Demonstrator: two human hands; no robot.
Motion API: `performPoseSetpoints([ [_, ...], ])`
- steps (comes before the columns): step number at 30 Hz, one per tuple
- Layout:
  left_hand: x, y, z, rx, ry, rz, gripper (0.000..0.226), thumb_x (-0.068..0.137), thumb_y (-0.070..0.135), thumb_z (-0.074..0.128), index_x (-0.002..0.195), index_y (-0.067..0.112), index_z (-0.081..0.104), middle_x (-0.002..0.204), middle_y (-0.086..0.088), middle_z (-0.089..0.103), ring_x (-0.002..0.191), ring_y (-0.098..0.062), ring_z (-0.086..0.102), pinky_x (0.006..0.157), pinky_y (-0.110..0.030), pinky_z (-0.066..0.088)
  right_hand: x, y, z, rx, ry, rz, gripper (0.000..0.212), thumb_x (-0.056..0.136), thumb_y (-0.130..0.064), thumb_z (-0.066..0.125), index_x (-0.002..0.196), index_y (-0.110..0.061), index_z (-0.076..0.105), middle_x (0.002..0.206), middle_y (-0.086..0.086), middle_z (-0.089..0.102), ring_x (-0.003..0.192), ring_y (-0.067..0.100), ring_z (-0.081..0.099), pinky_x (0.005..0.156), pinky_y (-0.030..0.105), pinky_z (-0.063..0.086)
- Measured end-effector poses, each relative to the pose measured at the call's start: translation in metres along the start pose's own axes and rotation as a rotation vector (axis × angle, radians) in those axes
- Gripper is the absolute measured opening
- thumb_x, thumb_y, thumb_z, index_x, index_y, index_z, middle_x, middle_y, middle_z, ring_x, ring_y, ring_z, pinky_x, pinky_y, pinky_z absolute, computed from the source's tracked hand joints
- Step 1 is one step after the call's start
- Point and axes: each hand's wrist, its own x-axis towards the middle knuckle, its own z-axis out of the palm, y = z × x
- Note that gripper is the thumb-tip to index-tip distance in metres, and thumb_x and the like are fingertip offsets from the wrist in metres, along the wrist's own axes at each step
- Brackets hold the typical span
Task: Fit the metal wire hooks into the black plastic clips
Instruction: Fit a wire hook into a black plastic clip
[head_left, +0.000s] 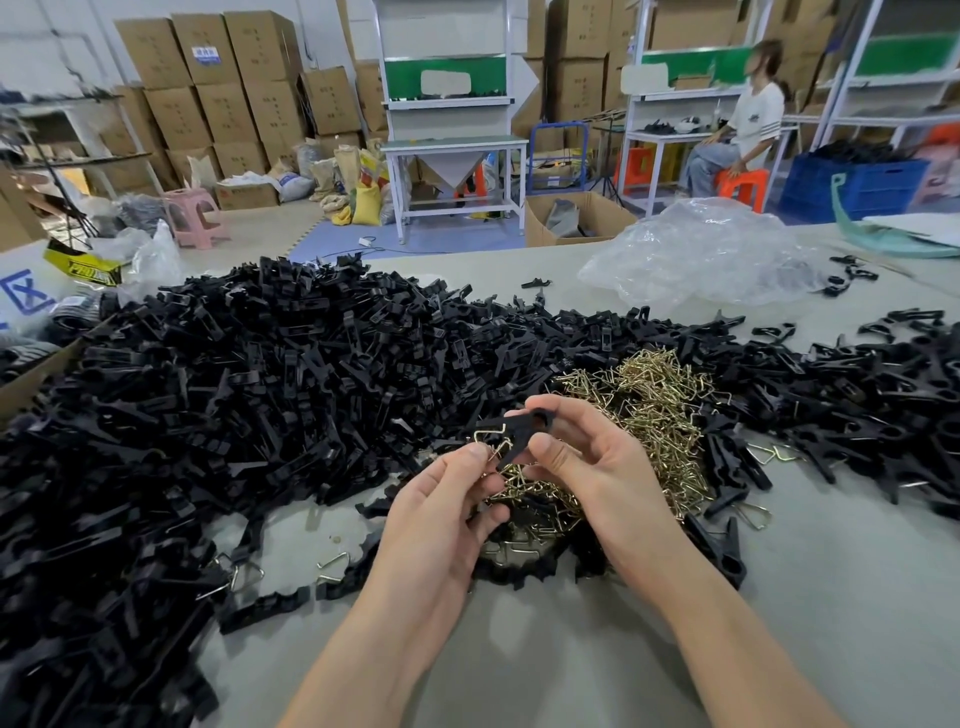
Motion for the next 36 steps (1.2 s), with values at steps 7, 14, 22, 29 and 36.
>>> performPoseSetpoints([
  [7, 0.000, -0.001, 0.000, 0.003, 0.009, 0.014, 0.012, 0.076, 0.028, 0.072, 0.075, 0.019, 0.079, 0.077, 0.003, 0.067, 0.069, -0.007, 0.061, 0.061, -0.022, 0.054, 0.000, 0.000, 0.001, -0.007, 0.017, 0.001, 0.031, 0.083, -0.025, 0.070, 0.115, -0.026, 0.069, 0.111, 0.002, 0.076, 0.095, 0.020, 0.075, 0.081, 0.025, 0.059],
  [14, 0.001, -0.005, 0.001, 0.018, 0.074, 0.039, 0.024, 0.094, 0.019, 0.065, 0.073, 0.020, 0.077, 0.075, 0.002, 0.066, 0.066, -0.005, 0.060, 0.061, -0.022, 0.053, 0.000, 0.002, 0.001, -0.029, 0.009, -0.010, 0.034, 0.083, -0.024, 0.070, 0.117, -0.020, 0.067, 0.111, 0.003, 0.076, 0.094, 0.020, 0.075, 0.082, 0.026, 0.058],
  [22, -0.001, -0.004, 0.001, 0.028, 0.002, 0.037, 0.012, 0.087, 0.022, 0.069, 0.084, 0.016, 0.078, 0.088, -0.007, 0.069, 0.068, -0.007, 0.059, 0.063, -0.023, 0.053, 0.000, 0.003, 0.001, -0.072, -0.007, -0.036, 0.028, 0.084, -0.024, 0.069, 0.112, -0.031, 0.071, 0.112, 0.000, 0.076, 0.093, 0.017, 0.074, 0.080, 0.024, 0.057],
  [29, -0.002, 0.002, -0.001, 0.067, -0.162, 0.021, 0.010, 0.081, 0.024, 0.071, 0.082, 0.017, 0.077, 0.096, -0.008, 0.072, 0.075, -0.011, 0.064, 0.068, -0.026, 0.057, -0.001, -0.001, -0.001, -0.094, -0.039, -0.016, 0.027, 0.092, -0.026, 0.060, 0.117, -0.026, 0.071, 0.105, 0.004, 0.077, 0.096, 0.016, 0.073, 0.084, 0.024, 0.056],
  [36, -0.005, 0.007, -0.012, 0.034, -0.317, -0.051, 0.039, 0.087, 0.020, 0.072, 0.126, 0.019, 0.065, 0.108, -0.015, 0.071, 0.083, -0.024, 0.071, 0.066, -0.031, 0.059, -0.003, -0.004, -0.001, -0.135, -0.057, -0.010, 0.032, 0.102, -0.011, 0.052, 0.109, -0.031, 0.076, 0.100, 0.000, 0.078, 0.089, 0.010, 0.072, 0.082, 0.022, 0.056],
])
